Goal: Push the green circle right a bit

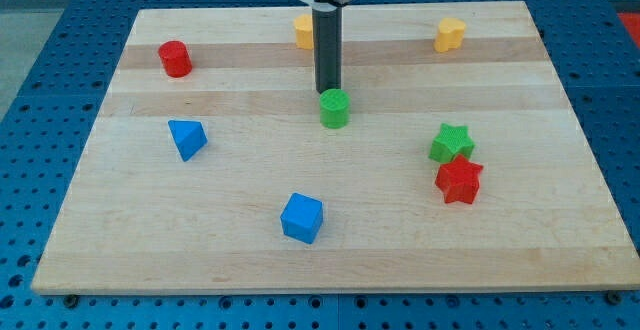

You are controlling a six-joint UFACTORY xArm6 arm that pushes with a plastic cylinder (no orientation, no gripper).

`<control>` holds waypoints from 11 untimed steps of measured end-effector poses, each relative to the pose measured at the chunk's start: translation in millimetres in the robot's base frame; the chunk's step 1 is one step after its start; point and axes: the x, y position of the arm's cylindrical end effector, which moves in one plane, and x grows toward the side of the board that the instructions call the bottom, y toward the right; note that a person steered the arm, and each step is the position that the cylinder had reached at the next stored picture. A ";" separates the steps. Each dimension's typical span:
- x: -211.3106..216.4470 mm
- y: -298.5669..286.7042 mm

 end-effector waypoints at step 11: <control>80.2 53.5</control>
